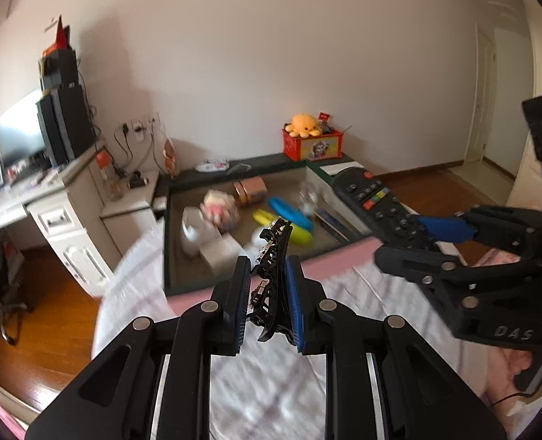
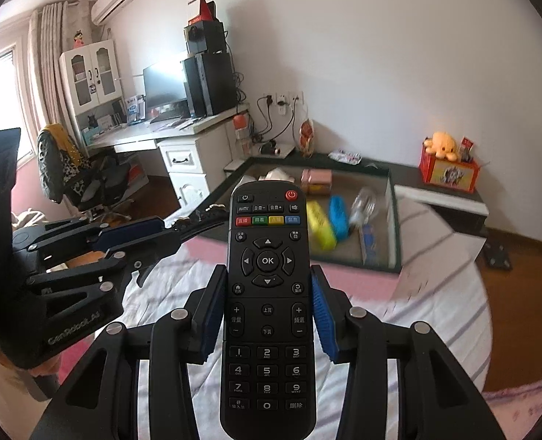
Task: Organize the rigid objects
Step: 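Carry the hair clip and remote together toward the pink box, then lower the hair clip and remote into the pink box and release both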
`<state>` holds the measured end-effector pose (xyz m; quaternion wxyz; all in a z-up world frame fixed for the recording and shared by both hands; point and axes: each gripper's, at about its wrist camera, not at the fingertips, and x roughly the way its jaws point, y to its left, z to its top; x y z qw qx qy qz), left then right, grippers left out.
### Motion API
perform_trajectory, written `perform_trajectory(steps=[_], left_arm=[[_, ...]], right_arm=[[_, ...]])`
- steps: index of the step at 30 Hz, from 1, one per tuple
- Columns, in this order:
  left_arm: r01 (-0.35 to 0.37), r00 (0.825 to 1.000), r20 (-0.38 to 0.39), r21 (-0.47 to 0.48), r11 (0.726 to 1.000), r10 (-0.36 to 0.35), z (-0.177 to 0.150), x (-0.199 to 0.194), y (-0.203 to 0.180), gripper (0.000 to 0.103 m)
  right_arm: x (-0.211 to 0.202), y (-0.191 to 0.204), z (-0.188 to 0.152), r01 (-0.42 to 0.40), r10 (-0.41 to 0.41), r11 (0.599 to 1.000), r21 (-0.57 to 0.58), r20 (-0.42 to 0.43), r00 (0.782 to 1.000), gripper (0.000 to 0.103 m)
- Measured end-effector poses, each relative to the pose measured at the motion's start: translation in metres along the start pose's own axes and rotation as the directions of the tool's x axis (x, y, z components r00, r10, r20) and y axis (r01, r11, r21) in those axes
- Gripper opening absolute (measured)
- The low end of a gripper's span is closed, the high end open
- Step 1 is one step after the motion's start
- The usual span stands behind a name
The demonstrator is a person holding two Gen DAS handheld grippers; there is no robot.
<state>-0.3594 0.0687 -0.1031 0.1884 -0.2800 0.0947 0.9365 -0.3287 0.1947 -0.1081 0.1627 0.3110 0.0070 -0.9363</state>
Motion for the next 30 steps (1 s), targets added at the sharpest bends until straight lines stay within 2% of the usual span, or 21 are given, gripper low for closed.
perform_trajectory(steps=[6, 9, 12, 17, 22, 26, 28, 30], left_arm=[[0.045, 0.999, -0.004, 0.001, 0.999, -0.045, 0.041, 0.032, 0.015, 0.019], [0.030, 0.999, -0.029, 0.022, 0.999, -0.030, 0.055, 0.055, 0.023, 0.019], [0.048, 0.998, -0.049, 0.025, 0.999, -0.047, 0.066, 0.075, 0.027, 0.019], [0.056, 0.992, -0.115, 0.032, 0.998, -0.052, 0.078, 0.121, 0.027, 0.019], [0.050, 0.982, -0.186, 0.046, 0.998, -0.040, 0.080, 0.166, 0.022, 0.019], [0.049, 0.973, -0.228, 0.040, 0.998, -0.038, 0.072, 0.186, 0.025, 0.019], [0.021, 0.970, -0.244, 0.049, 0.999, -0.008, 0.068, 0.195, 0.027, 0.020], [0.019, 0.964, -0.266, 0.042, 0.999, -0.007, 0.064, 0.202, 0.028, 0.020]], right_arm=[[0.018, -0.020, 0.037, 0.045, -0.044, 0.998, -0.034, 0.011, 0.999, 0.045], [0.030, -0.031, 0.050, 0.064, -0.064, 0.997, -0.041, 0.003, 0.998, 0.045], [0.048, -0.045, 0.063, 0.081, -0.081, 0.996, -0.038, -0.014, 0.997, 0.045], [0.083, -0.066, 0.077, 0.074, -0.075, 0.997, -0.014, -0.060, 0.995, 0.045], [0.130, -0.079, 0.079, 0.062, -0.059, 0.998, 0.017, -0.142, 0.988, 0.045], [0.160, -0.080, 0.075, 0.023, -0.015, 0.999, 0.040, -0.201, 0.979, 0.045], [0.173, -0.080, 0.071, 0.031, -0.020, 0.999, 0.044, -0.230, 0.973, 0.045], [0.184, -0.083, 0.069, 0.032, -0.014, 0.998, 0.061, -0.262, 0.965, 0.045]])
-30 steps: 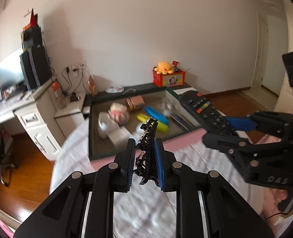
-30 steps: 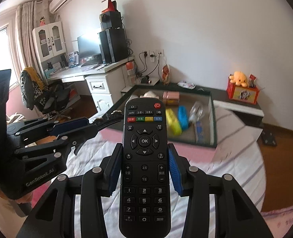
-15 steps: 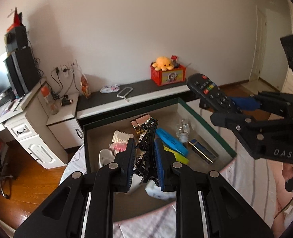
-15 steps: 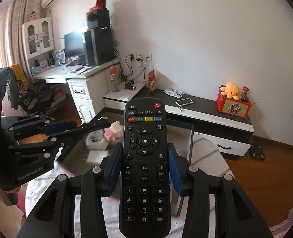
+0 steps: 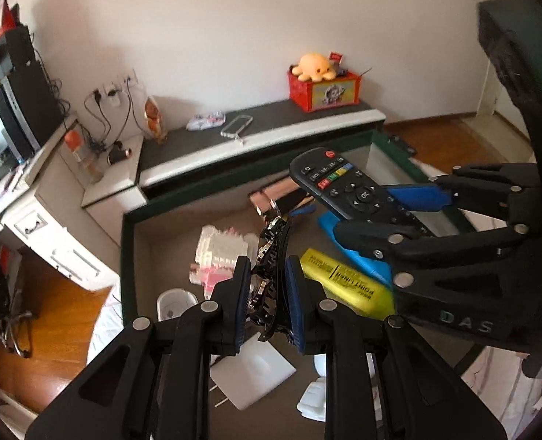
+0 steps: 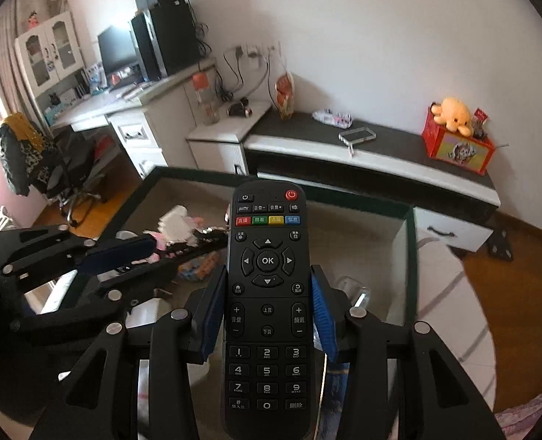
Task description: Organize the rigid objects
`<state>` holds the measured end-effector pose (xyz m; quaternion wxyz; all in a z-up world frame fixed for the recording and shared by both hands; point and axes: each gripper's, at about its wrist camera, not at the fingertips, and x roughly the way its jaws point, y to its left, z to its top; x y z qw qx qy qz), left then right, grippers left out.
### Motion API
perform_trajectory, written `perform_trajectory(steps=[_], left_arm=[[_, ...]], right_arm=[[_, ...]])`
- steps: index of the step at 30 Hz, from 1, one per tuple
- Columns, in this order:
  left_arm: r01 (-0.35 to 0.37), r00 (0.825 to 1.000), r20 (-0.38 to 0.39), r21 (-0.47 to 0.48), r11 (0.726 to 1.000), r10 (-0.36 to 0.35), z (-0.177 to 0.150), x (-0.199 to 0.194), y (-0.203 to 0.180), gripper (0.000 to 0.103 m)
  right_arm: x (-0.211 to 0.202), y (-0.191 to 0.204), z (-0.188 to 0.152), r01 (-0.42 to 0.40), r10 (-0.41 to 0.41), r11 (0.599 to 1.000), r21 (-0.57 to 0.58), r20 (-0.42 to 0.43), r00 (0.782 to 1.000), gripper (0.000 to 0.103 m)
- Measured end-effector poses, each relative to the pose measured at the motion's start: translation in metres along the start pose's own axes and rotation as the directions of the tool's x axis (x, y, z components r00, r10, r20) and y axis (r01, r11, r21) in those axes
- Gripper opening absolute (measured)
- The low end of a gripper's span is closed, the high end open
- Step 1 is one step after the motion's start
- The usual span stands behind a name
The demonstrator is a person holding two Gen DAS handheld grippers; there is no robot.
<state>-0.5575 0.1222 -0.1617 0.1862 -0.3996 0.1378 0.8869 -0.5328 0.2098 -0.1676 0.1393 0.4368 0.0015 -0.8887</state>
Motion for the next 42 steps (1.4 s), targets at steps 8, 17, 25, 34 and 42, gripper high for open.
perform_trajectory(steps=[8, 17, 25, 34, 42], left_arm=[[-0.054, 0.998, -0.031, 0.033, 0.998, 0.055, -0.004, 0.021, -0.012, 0.021], [-0.063, 0.997, -0.033, 0.020, 0.998, 0.063, -0.007, 0.018, -0.012, 0.023], [-0.064, 0.998, -0.015, 0.011, 0.998, 0.064, -0.017, 0.002, -0.009, 0.060], [-0.074, 0.997, -0.003, -0.003, 0.997, 0.074, -0.024, -0.012, 0.001, 0.083], [-0.117, 0.993, 0.005, 0.011, 0.993, 0.117, -0.031, -0.021, 0.000, 0.087]], right_arm=[[0.014, -0.010, -0.005, 0.052, -0.051, 0.999, 0.012, -0.066, 0.997, 0.045], [0.003, -0.011, -0.013, 0.153, -0.155, 0.988, -0.031, -0.081, 0.985, 0.045], [-0.001, -0.002, -0.015, 0.077, -0.079, 0.997, -0.017, -0.086, 0.993, 0.045], [-0.005, 0.009, -0.012, -0.003, 0.004, 1.000, 0.007, -0.062, 0.998, 0.045], [-0.014, 0.012, -0.015, 0.008, -0.008, 1.000, 0.015, -0.042, 0.999, 0.083]])
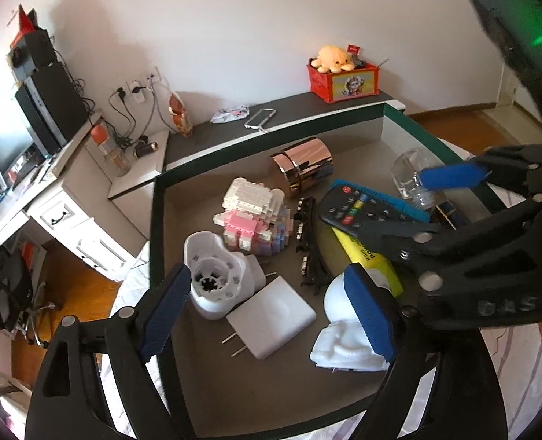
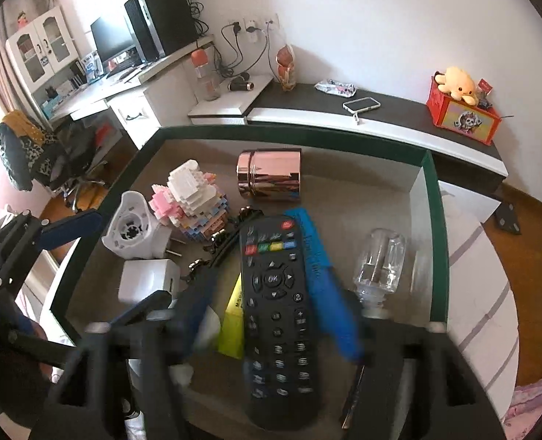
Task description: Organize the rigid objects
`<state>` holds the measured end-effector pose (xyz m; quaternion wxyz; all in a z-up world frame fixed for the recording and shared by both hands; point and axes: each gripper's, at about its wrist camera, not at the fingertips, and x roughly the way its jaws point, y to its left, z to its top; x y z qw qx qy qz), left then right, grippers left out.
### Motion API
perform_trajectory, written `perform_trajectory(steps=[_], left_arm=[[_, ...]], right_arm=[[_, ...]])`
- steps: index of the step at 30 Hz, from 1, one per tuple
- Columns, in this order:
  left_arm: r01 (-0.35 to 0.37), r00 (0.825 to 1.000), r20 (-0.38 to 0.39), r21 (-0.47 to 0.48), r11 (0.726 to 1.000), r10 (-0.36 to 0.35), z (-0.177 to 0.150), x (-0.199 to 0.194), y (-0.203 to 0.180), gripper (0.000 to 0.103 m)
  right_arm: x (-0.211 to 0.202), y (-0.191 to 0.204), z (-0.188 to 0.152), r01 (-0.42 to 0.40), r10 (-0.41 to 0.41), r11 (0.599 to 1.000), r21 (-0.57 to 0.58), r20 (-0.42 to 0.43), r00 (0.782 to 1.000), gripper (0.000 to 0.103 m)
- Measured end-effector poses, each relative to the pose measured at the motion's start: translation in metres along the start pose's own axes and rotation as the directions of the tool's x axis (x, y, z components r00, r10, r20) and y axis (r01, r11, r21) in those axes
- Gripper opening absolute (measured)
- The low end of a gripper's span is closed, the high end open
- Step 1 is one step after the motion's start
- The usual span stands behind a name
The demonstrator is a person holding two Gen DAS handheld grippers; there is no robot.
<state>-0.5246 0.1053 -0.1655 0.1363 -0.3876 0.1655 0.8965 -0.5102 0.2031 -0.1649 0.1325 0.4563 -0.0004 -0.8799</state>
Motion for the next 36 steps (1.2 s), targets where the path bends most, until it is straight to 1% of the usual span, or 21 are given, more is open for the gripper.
perform_trajectory(steps=[3, 4, 6, 8, 10, 12, 17, 21, 24, 28, 32, 36], left_arm=[[-0.001, 1.000, 0.008, -0.016, 1.000, 0.001, -0.002, -0.007, 0.003, 0.088], [-0.009, 1.000, 0.012, -0.019, 1.000, 0.009, -0.003, -0.010, 0.004, 0.091], [-0.023, 0.999, 0.030, -0.024, 0.999, 0.024, -0.005, -0.017, 0.004, 0.095], [-0.022, 0.999, 0.042, -0.035, 0.999, 0.024, -0.007, -0.024, 0.006, 0.096], [-0.011, 0.999, 0.051, -0.053, 0.999, 0.014, -0.009, -0.032, 0.008, 0.098], [-0.001, 0.999, 0.054, -0.073, 0.997, 0.005, -0.012, -0.039, 0.010, 0.099], [-0.012, 0.998, 0.060, -0.132, 0.991, 0.020, -0.020, -0.055, 0.016, 0.100], [0.030, 0.997, 0.077, -0.201, 0.979, -0.015, -0.028, -0.070, 0.020, 0.103], [0.036, 0.998, 0.065, -0.241, 0.970, -0.021, -0.031, -0.076, 0.020, 0.103], [0.037, 0.998, 0.060, -0.251, 0.967, -0.023, -0.038, -0.087, 0.015, 0.103], [0.026, 0.995, 0.104, -0.238, 0.971, -0.001, -0.045, -0.104, 0.007, 0.103], [0.067, 0.990, 0.134, -0.247, 0.967, -0.034, -0.052, -0.119, 0.006, 0.103]], right_arm=[[-0.011, 0.003, -0.002, 0.012, -0.012, 1.000, -0.009, 0.019, 1.000, 0.083], [-0.014, 0.005, -0.003, 0.025, -0.025, 1.000, -0.014, 0.024, 0.999, 0.083], [-0.021, 0.009, -0.007, 0.056, -0.054, 0.998, -0.034, 0.042, 0.998, 0.087], [-0.028, 0.012, -0.009, 0.076, -0.073, 0.996, -0.042, 0.052, 0.996, 0.103], [-0.039, 0.016, -0.013, 0.094, -0.089, 0.994, -0.057, 0.081, 0.993, 0.103], [-0.049, 0.019, -0.017, 0.105, -0.098, 0.993, -0.062, 0.101, 0.990, 0.103], [-0.075, 0.023, -0.028, 0.146, -0.137, 0.988, -0.045, 0.152, 0.979, 0.103], [-0.089, 0.026, -0.041, 0.165, -0.157, 0.986, -0.036, 0.166, 0.973, 0.103], [-0.100, 0.031, -0.051, 0.172, -0.163, 0.985, -0.031, 0.182, 0.970, 0.103], [-0.113, 0.038, -0.062, 0.158, -0.149, 0.987, -0.026, 0.207, 0.967, 0.103], [-0.123, 0.048, -0.073, 0.185, -0.172, 0.982, -0.036, 0.225, 0.959, 0.103], [-0.138, 0.049, -0.084, 0.161, -0.156, 0.987, 0.003, 0.258, 0.953, 0.103]])
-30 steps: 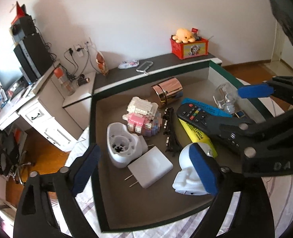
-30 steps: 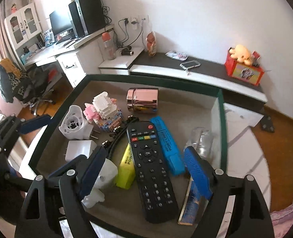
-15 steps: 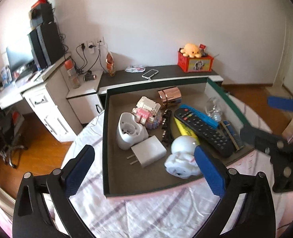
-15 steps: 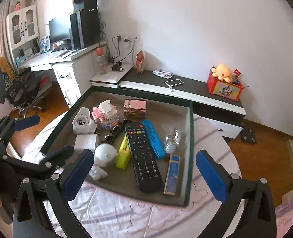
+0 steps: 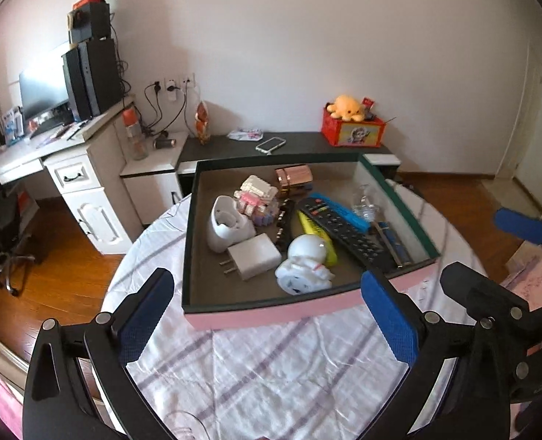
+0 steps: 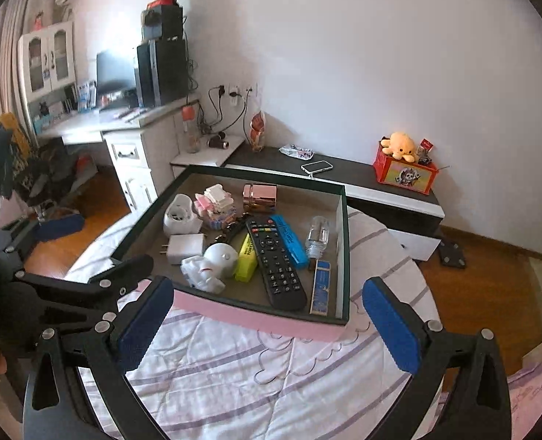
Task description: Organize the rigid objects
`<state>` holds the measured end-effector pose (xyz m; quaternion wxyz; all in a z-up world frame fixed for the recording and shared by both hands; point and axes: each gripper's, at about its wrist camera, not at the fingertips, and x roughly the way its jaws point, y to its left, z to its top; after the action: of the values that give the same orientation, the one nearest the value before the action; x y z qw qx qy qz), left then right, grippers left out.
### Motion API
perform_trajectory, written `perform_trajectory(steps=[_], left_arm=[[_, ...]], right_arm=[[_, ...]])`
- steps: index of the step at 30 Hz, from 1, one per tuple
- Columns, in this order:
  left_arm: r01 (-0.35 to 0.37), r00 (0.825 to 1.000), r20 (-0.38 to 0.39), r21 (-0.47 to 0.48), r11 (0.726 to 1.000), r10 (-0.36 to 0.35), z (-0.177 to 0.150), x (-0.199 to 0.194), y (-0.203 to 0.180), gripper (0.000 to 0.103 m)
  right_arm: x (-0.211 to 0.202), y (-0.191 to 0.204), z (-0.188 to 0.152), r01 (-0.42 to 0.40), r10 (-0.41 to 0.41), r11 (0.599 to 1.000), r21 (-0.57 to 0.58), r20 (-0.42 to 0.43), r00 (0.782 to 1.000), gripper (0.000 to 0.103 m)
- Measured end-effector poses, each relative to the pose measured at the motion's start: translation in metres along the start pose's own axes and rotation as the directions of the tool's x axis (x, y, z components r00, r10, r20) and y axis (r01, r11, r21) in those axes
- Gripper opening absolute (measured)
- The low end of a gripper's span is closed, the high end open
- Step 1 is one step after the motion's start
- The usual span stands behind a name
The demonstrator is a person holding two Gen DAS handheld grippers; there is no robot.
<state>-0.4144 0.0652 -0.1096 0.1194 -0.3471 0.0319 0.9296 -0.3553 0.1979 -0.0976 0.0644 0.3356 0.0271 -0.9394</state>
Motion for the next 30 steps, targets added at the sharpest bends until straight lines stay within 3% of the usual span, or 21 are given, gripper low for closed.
perform_trajectory(steps=[6, 17, 21, 26, 30], left_arm=[[-0.048, 0.994, 0.098, -0.009, 0.999, 0.048, -0.012, -0.031, -0.004, 0.103], [-0.096, 0.976, 0.194, -0.016, 0.995, 0.097, -0.037, -0.085, -0.008, 0.103], [-0.106, 0.962, 0.248, -0.030, 0.994, 0.110, -0.049, -0.116, -0.009, 0.103], [-0.154, 0.930, 0.333, -0.029, 0.988, 0.155, -0.066, -0.159, -0.012, 0.103], [-0.153, 0.912, 0.382, -0.030, 0.988, 0.153, -0.077, -0.190, -0.014, 0.103]], right_arm=[[-0.024, 0.007, -0.011, 0.016, -0.017, 1.000, 0.020, 0.049, 0.999, 0.103], [-0.078, 0.022, -0.040, 0.071, -0.077, 0.997, 0.043, 0.166, 0.983, 0.103], [-0.105, 0.031, -0.052, 0.078, -0.090, 0.995, 0.058, 0.228, 0.970, 0.103], [-0.136, 0.043, -0.063, 0.083, -0.092, 0.996, 0.040, 0.287, 0.954, 0.103], [-0.165, 0.054, -0.071, 0.099, -0.100, 0.995, 0.020, 0.332, 0.938, 0.103]])
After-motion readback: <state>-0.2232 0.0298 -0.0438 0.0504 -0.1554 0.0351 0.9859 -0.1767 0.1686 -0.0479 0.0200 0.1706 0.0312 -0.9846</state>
